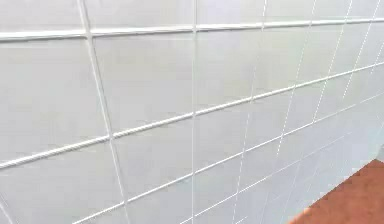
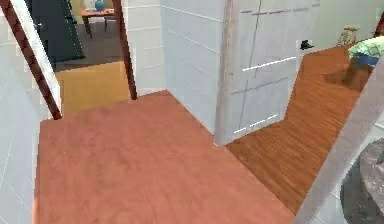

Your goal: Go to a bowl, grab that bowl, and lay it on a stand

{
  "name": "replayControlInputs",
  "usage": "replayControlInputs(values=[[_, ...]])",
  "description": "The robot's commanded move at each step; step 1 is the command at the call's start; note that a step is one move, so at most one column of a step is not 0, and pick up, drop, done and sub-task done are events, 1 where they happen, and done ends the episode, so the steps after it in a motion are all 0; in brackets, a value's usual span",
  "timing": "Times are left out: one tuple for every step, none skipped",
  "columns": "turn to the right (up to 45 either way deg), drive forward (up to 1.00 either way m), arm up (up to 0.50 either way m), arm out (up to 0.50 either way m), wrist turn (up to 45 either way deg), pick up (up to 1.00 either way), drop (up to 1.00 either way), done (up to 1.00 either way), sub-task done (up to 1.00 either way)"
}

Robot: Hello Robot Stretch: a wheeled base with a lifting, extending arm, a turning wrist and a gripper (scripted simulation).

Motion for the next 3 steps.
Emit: replayControlInputs(values=[[45.0,0.0,0.0,0.0,0.0,0.0,0.0,0.0,0.0],[18.0,0.0,0.0,0.0,0.0,0.0,0.0,0.0,0.0],[0.0,1.0,0.0,0.0,0.0,0.0,0.0,0.0,0.0]])
